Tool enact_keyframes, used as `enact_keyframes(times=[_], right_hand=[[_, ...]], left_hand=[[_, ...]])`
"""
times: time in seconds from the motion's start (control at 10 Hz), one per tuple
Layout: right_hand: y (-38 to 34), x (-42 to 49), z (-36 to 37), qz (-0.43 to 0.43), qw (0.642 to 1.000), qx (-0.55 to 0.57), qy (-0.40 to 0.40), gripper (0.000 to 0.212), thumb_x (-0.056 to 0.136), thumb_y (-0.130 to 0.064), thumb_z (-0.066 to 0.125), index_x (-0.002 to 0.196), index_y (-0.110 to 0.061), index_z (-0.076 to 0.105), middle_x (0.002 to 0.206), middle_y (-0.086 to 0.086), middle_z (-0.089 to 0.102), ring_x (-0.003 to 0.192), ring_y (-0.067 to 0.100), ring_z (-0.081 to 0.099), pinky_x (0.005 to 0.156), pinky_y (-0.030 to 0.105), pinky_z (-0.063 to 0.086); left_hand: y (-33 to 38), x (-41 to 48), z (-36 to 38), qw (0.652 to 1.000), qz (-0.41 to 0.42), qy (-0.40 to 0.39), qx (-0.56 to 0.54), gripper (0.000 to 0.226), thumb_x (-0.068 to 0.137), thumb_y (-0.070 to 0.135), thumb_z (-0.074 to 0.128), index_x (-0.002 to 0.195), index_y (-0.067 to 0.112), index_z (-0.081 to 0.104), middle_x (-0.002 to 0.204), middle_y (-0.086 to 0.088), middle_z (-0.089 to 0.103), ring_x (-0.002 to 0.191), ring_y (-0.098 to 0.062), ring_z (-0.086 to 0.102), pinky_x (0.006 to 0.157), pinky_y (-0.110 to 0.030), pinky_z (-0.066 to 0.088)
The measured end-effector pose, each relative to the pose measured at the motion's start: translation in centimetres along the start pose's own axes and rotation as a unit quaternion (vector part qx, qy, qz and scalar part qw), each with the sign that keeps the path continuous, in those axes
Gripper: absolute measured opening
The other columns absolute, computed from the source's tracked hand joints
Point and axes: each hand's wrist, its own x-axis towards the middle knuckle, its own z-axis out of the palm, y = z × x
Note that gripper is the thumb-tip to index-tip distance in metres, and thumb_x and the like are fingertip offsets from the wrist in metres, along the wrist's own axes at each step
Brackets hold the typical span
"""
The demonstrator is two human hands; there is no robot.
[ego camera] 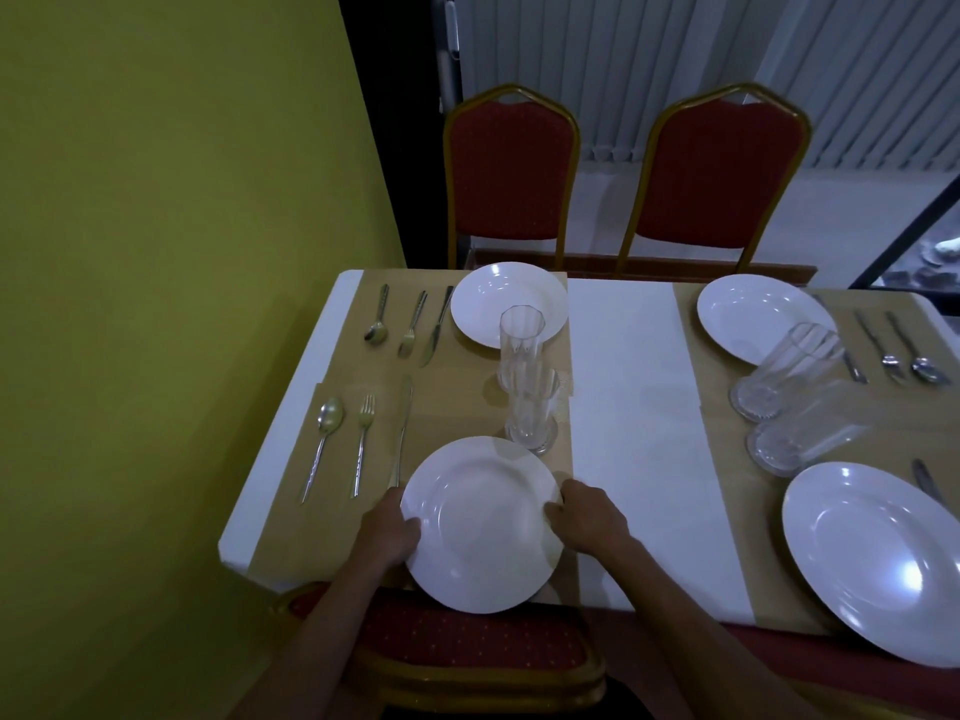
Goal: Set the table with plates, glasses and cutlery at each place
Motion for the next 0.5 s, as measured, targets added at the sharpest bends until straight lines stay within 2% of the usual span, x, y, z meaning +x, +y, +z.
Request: enact_keyframes(times=[0.1, 0.2, 0.3, 0.4, 0.5], right_hand=[[0.5, -0.3, 0.3, -0.004, 1.0, 0.021, 0.005, 0.035, 0.098, -0.044, 0.044, 0.111, -0.014, 0.056, 0.109, 0.005, 0.063, 0.093, 0.02, 0.058, 0.078, 0.033, 0.05], [0.1, -0.9, 0.4, 0.014, 0.998, 0.043, 0.034, 0.028, 0.097, -0.042, 0.049, 0.105, -0.015, 0.055, 0.106, 0.004, 0.064, 0.095, 0.021, 0.061, 0.081, 0.035, 0.053], [-0.8, -1.2, 0.3, 0.031, 0.992, 0.072, 0.104, 0.033, 0.093, -0.039, 0.056, 0.114, -0.014, 0.056, 0.112, 0.008, 0.062, 0.101, 0.025, 0.06, 0.085, 0.039, 0.054], [-2.3, -2.2, -0.1, 0.032, 0.987, 0.078, 0.139, 0.039, 0.091, -0.037, 0.059, 0.122, -0.013, 0.058, 0.115, 0.011, 0.06, 0.106, 0.027, 0.059, 0.088, 0.041, 0.054], [-4.2, -2.7, -1.0, 0.002, 0.979, 0.1, 0.18, 0.038, 0.09, -0.036, 0.061, 0.121, -0.013, 0.061, 0.115, 0.011, 0.062, 0.105, 0.027, 0.06, 0.088, 0.039, 0.053]], left_hand=[[-0.3, -0.1, -0.2, 1.0, 0.001, -0.006, 0.008, 0.037, 0.086, 0.013, 0.055, 0.124, 0.012, 0.054, 0.118, -0.009, 0.063, 0.095, -0.022, 0.054, 0.08, -0.029, 0.041], [-0.3, -0.4, -0.6, 1.0, 0.023, 0.006, 0.015, 0.036, 0.085, 0.014, 0.056, 0.121, 0.011, 0.053, 0.112, -0.008, 0.063, 0.093, -0.023, 0.057, 0.077, -0.032, 0.045], [-0.1, -0.5, -1.6, 0.997, 0.061, 0.042, 0.03, 0.044, 0.084, 0.016, 0.058, 0.127, 0.01, 0.05, 0.119, -0.01, 0.06, 0.109, -0.029, 0.059, 0.087, -0.034, 0.049], [-0.3, -1.2, -2.8, 0.994, 0.089, 0.044, 0.044, 0.051, 0.086, 0.018, 0.059, 0.135, 0.011, 0.046, 0.128, -0.011, 0.056, 0.115, -0.029, 0.057, 0.093, -0.036, 0.048], [0.1, -1.4, -4.1, 0.99, 0.126, 0.049, 0.031, 0.049, 0.085, 0.019, 0.06, 0.132, 0.011, 0.048, 0.127, -0.012, 0.057, 0.115, -0.027, 0.057, 0.093, -0.035, 0.048]])
